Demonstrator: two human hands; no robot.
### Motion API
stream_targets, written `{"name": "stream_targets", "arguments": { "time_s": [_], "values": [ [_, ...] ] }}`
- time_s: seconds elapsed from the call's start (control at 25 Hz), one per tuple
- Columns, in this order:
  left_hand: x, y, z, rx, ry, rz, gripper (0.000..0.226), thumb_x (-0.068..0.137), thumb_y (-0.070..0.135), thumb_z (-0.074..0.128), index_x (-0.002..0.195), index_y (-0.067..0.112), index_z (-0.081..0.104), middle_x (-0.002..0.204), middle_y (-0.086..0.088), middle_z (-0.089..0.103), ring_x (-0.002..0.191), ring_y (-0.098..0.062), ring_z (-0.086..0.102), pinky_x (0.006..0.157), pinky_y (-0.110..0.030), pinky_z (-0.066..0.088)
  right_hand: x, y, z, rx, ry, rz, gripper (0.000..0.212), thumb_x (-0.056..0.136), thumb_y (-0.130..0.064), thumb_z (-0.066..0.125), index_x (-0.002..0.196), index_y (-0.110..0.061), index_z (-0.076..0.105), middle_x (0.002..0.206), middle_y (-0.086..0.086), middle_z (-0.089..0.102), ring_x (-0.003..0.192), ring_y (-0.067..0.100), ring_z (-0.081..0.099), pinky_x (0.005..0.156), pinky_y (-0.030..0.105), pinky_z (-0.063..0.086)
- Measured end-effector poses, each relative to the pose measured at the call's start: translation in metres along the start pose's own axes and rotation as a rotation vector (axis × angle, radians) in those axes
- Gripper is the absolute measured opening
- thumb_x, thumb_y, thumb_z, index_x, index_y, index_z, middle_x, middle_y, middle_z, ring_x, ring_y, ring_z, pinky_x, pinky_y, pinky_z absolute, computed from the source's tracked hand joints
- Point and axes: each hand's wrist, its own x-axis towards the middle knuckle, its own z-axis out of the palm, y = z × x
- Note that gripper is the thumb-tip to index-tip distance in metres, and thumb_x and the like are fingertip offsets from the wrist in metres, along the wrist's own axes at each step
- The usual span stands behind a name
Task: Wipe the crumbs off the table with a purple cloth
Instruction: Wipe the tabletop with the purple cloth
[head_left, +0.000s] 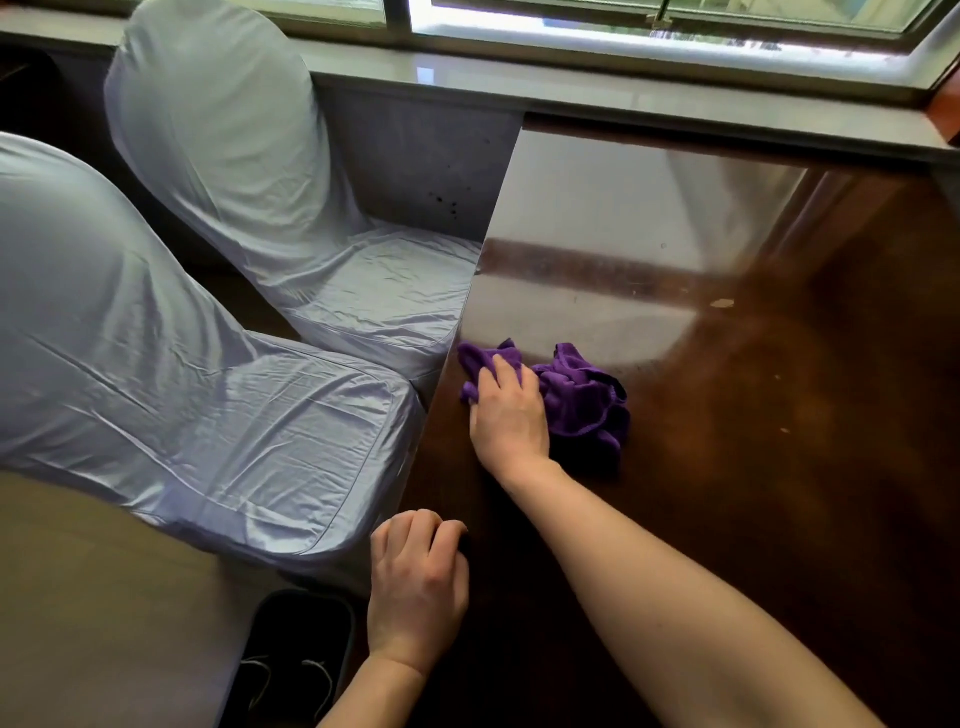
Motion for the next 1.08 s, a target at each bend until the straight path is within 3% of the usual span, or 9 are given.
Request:
{"name": "stream_targets", "arguments": {
  "time_s": [0.12, 0.32, 0.44, 0.56, 0.72, 0.88, 1.08],
  "values": [
    [0.0, 0.0, -0.002, -0.015, -0.008, -0.01, 0.019, 0.075, 0.02, 0.055, 0.091, 0.019, 0.064, 0.085, -0.003, 0.055, 0.088, -0.026, 0.048, 0.081, -0.039, 0.037, -0.034, -0.001, -0.003, 0.015, -0.019, -0.098, 0.045, 0.099, -0.027, 0.042, 0.14, -0.01, 0.046, 0.156, 0.01, 0.035, 0.135, 0.039, 0.035, 0.114, 0.048, 0.03],
    [0.001, 0.001, -0.006, -0.04, 0.008, -0.03, 0.018, 0.076, 0.021, 0.055, 0.091, 0.021, 0.065, 0.084, -0.002, 0.056, 0.082, -0.027, 0.048, 0.076, -0.04, 0.036, -0.147, 0.045, -0.022, 0.061, -0.053, -0.357, 0.045, 0.084, -0.029, 0.054, 0.128, -0.02, 0.062, 0.144, 0.0, 0.055, 0.126, 0.032, 0.052, 0.107, 0.043, 0.044],
    [0.003, 0.003, -0.009, -0.04, 0.012, -0.043, 0.017, 0.078, 0.022, 0.054, 0.091, 0.022, 0.065, 0.085, -0.001, 0.056, 0.081, -0.026, 0.05, 0.076, -0.04, 0.035, -0.175, 0.066, -0.02, 0.099, 0.084, -0.259, 0.038, 0.081, -0.022, 0.064, 0.119, -0.02, 0.069, 0.135, -0.002, 0.062, 0.117, 0.029, 0.059, 0.103, 0.042, 0.047],
    [0.001, 0.006, -0.014, -0.037, 0.006, -0.068, 0.016, 0.079, 0.024, 0.053, 0.089, 0.02, 0.065, 0.085, -0.003, 0.058, 0.08, -0.029, 0.052, 0.074, -0.042, 0.036, -0.172, 0.036, -0.014, 0.275, 0.133, -0.116, 0.035, 0.082, -0.015, 0.067, 0.116, -0.018, 0.071, 0.13, -0.001, 0.065, 0.112, 0.027, 0.061, 0.1, 0.043, 0.049],
    [0.004, 0.005, -0.022, -0.023, -0.031, -0.186, 0.02, 0.075, 0.023, 0.045, 0.077, 0.011, 0.061, 0.075, -0.015, 0.057, 0.07, -0.036, 0.055, 0.064, -0.047, 0.043, -0.166, 0.005, -0.009, 0.595, 0.069, -0.353, 0.028, 0.095, -0.019, 0.059, 0.122, -0.016, 0.066, 0.139, -0.001, 0.058, 0.124, 0.016, 0.054, 0.106, 0.033, 0.042],
    [0.006, -0.005, -0.027, -0.133, -0.097, -0.279, 0.026, 0.074, 0.023, 0.038, 0.068, 0.008, 0.058, 0.073, -0.017, 0.058, 0.069, -0.038, 0.054, 0.062, -0.05, 0.05, -0.163, 0.002, -0.005, 0.419, -0.028, -0.457, 0.037, 0.101, -0.034, 0.048, 0.133, -0.018, 0.059, 0.15, -0.002, 0.047, 0.134, 0.022, 0.048, 0.114, 0.038, 0.034],
    [-0.002, -0.013, -0.026, -0.29, -0.043, -0.209, 0.025, 0.067, 0.024, 0.044, 0.069, 0.009, 0.064, 0.074, -0.01, 0.057, 0.069, -0.033, 0.051, 0.062, -0.048, 0.049, -0.165, 0.018, -0.001, 0.167, 0.075, -0.593, 0.035, 0.093, -0.03, 0.056, 0.127, -0.021, 0.064, 0.142, 0.002, 0.056, 0.119, 0.03, 0.058, 0.106, 0.039, 0.044]
  ]
}}
